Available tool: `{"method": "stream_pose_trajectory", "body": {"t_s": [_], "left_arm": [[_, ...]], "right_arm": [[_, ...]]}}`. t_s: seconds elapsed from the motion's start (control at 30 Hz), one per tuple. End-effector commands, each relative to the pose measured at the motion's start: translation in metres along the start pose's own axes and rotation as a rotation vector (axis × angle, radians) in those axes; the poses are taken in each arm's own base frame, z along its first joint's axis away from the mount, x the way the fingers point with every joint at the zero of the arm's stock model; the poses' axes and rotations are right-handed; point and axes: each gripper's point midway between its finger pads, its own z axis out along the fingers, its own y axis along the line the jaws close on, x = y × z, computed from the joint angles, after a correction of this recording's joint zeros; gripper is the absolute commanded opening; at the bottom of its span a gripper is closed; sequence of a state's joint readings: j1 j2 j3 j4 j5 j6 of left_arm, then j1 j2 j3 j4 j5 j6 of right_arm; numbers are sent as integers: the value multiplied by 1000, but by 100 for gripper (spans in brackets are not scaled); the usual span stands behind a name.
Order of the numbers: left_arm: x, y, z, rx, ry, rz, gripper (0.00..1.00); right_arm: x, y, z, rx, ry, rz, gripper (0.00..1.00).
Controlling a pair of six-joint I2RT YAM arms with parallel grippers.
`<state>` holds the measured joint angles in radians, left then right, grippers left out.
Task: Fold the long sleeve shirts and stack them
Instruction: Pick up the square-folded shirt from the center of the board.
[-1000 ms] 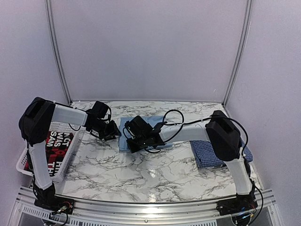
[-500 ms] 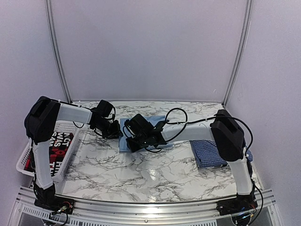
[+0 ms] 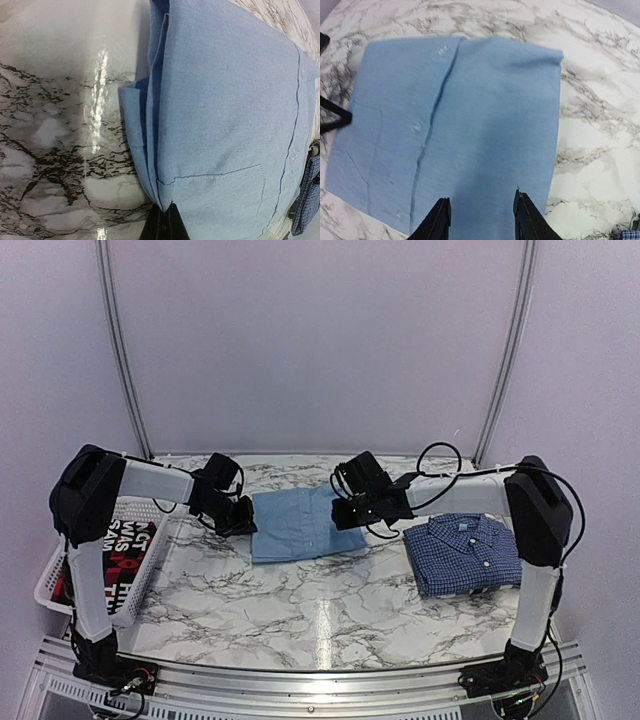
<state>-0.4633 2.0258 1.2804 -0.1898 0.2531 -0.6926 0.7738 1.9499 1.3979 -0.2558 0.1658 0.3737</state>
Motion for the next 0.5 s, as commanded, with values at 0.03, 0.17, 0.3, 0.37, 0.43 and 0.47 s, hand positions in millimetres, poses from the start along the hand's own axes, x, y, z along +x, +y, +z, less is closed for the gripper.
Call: {"method": "stream_pose_trajectory", "body": {"t_s": [0.03,0.17,0.3,0.37,0.43,0.47], "left_arm": [[0,10,-21,-21,5,2,0],[-6,8,-30,-2,-10,3,0],[-11,6,-39,14,-15,1,0],[-13,7,-45,20,-22,-4,0],[-16,9,-52,24,-27,-10,0],[-17,12,-55,24,-27,-16,0]], "right_arm": [[25,-18,1,42,15,27,35],[46,-24,7,50,53,37,31],[61,-11,10,19,77,33,28],[67,4,9,-13,86,24,28],[73,22,9,-39,96,12,28],[74,30,8,-56,100,8,28]]}}
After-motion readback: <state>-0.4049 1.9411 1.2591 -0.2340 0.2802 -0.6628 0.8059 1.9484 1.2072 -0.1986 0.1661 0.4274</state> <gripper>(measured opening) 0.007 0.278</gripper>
